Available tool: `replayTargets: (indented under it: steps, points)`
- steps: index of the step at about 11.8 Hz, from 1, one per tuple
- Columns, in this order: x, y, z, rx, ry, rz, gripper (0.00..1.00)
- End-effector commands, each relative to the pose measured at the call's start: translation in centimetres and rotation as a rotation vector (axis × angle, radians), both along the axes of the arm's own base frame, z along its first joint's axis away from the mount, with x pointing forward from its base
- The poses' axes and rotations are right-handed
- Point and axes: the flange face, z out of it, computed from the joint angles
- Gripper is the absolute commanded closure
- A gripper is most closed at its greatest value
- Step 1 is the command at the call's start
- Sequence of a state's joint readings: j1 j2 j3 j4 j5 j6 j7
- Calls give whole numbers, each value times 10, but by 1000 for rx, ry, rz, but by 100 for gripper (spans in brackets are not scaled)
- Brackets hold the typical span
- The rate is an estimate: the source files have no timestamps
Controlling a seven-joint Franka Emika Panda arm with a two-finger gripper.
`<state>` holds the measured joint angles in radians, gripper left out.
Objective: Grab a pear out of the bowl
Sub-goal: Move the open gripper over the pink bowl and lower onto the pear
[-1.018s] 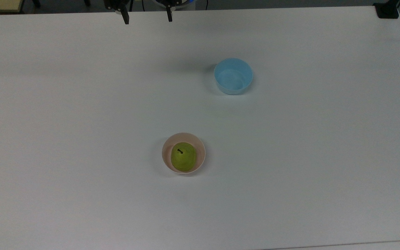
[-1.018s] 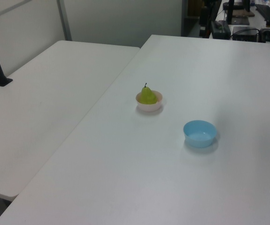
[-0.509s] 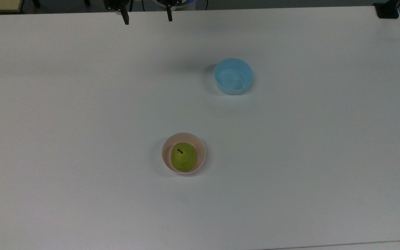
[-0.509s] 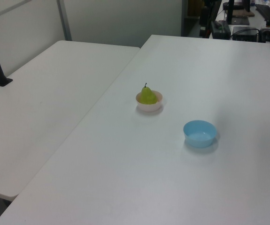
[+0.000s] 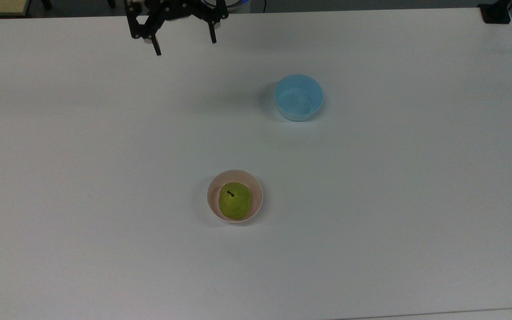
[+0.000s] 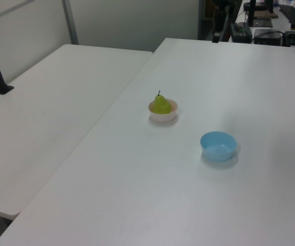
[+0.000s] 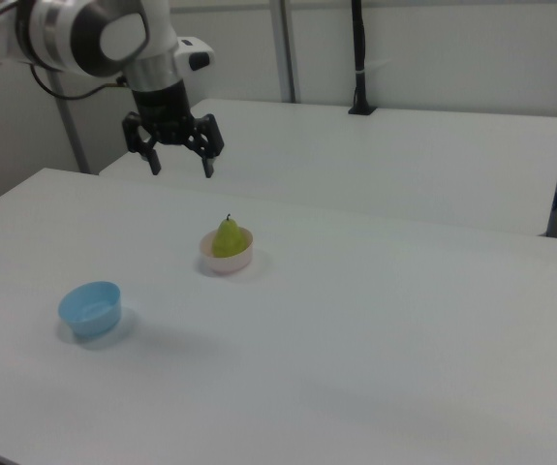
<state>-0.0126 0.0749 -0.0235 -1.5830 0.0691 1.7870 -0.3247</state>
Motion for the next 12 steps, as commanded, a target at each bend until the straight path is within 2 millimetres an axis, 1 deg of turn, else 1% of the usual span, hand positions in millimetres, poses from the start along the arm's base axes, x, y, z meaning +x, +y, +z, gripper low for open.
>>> replayTargets:
  steps: [1,2,3,5,6,7,8,9,10,11,12]
  points:
    - [50,16,-41,-4,-48,35,0]
    - [70,34,-56,-6,-45,55,0]
    - [86,45,-73,-2,-35,14,0]
    - [109,67,-109,-30,-73,-31,0]
    - [116,81,-133,-44,-64,-38,0]
    - [122,86,-153,-58,-60,-55,0]
    - [128,93,-164,-65,-68,-63,0]
    - [131,95,-172,-66,-63,-66,0]
    - [136,96,-192,-71,-47,-69,0]
    - [144,97,-205,-72,-63,-79,0]
    - [146,97,-212,-73,-66,-86,0]
